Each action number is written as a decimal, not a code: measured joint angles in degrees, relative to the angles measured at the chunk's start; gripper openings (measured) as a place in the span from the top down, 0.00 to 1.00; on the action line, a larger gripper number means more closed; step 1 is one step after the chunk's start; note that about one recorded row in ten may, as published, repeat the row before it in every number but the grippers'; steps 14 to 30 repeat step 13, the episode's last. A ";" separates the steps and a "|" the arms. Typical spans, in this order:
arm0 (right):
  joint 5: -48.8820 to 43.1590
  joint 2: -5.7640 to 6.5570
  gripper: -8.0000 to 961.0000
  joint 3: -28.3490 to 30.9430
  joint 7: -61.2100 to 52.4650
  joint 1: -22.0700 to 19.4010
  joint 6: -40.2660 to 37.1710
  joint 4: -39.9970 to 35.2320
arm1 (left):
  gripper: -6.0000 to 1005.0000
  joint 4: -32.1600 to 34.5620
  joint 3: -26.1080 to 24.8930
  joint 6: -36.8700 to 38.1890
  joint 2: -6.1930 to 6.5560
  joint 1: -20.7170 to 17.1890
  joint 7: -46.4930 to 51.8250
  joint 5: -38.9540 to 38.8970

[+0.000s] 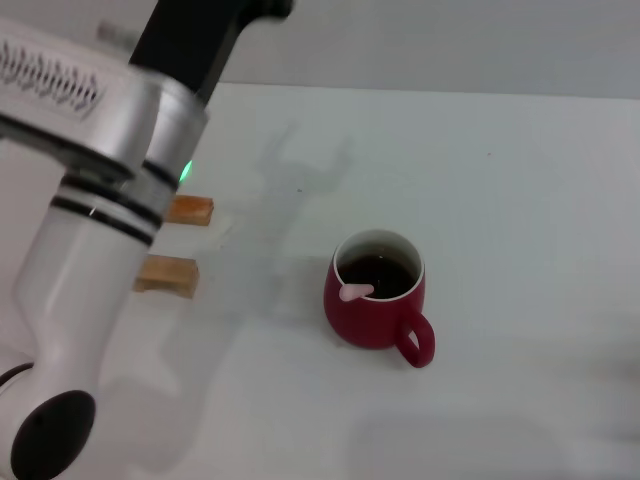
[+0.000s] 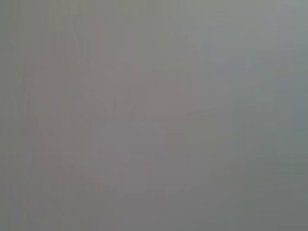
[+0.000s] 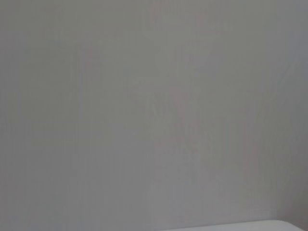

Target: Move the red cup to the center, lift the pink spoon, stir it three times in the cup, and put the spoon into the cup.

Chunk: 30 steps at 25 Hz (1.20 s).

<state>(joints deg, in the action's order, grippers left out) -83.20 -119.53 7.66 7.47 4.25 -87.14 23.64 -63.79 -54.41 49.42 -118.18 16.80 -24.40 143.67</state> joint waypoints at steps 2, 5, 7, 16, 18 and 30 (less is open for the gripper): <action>-0.04 0.00 0.99 -0.04 0.00 -0.38 -0.95 0.00 | 0.19 6.79 -0.69 2.04 -0.04 1.02 0.37 -0.04; -0.13 0.00 0.99 -0.08 0.00 -0.89 -2.61 -0.02 | 0.19 15.78 -1.26 5.26 -0.13 1.99 2.30 -0.36; -0.15 0.00 0.99 -0.09 0.00 -1.14 -3.67 -0.09 | 0.19 20.26 -1.78 7.22 -0.12 2.26 6.19 -0.56; -0.22 -0.09 0.99 -0.11 0.00 -1.83 -8.79 -0.08 | 0.19 31.50 -5.26 10.61 -0.39 2.27 18.18 -1.06; -0.22 -0.09 0.99 -0.11 0.00 -1.83 -8.79 -0.08 | 0.19 31.50 -5.26 10.61 -0.39 2.27 18.18 -1.06; -0.22 -0.09 0.99 -0.11 0.00 -1.83 -8.79 -0.08 | 0.19 31.50 -5.26 10.61 -0.39 2.27 18.18 -1.06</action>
